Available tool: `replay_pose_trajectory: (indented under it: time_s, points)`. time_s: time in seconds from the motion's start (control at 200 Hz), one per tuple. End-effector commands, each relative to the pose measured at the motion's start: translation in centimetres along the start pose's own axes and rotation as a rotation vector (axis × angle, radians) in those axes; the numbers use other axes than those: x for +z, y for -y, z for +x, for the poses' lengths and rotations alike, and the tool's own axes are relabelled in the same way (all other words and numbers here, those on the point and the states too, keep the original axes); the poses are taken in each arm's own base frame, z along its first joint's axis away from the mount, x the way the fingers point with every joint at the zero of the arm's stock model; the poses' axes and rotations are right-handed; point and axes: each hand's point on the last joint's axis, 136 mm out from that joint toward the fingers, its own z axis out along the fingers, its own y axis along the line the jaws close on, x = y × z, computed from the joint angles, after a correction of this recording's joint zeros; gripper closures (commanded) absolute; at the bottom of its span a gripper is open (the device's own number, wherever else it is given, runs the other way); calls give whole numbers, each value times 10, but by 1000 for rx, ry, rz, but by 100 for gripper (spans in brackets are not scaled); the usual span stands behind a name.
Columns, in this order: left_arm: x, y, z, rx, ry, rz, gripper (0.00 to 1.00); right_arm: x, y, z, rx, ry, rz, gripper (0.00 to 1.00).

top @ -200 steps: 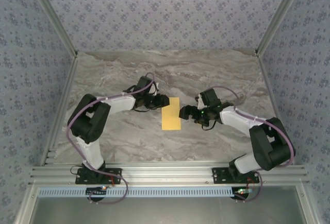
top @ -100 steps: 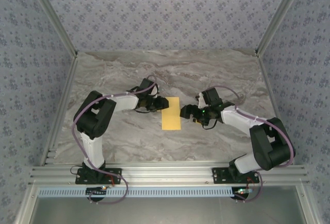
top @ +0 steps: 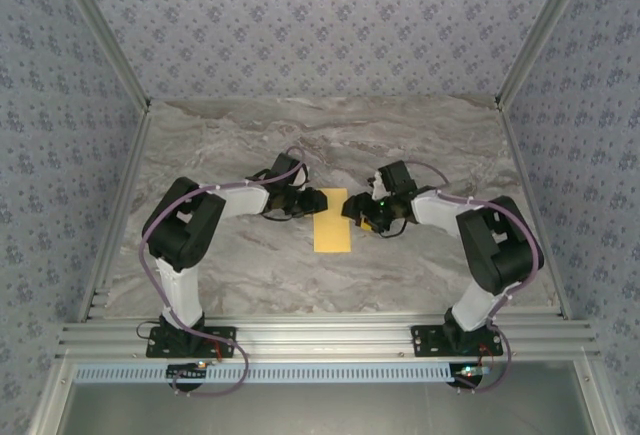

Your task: Fold a paper plane with a square sheet of paper (fold left side to right side)

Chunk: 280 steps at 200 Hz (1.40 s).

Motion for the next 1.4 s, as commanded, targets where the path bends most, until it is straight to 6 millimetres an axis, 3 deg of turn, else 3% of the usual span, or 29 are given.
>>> replay_pose_trajectory:
  time_s: [0.0,0.385,0.864,1.144,1.394]
  points:
    - [7,-13,27,-6,-74,-52,64,7,-8,-9,9,-2,-3,41]
    - [6,-13,27,-2,-76,-53,64,24,-2,-9,25,-34,51,43]
    - [7,-12,26,0,-80,-55,64,18,5,-9,1,-16,119,43]
    - [6,-12,27,-1,-80,-55,64,24,0,-6,-6,-37,113,43]
    - [7,-12,27,-2,-82,-53,64,27,-19,-5,-17,-53,30,43]
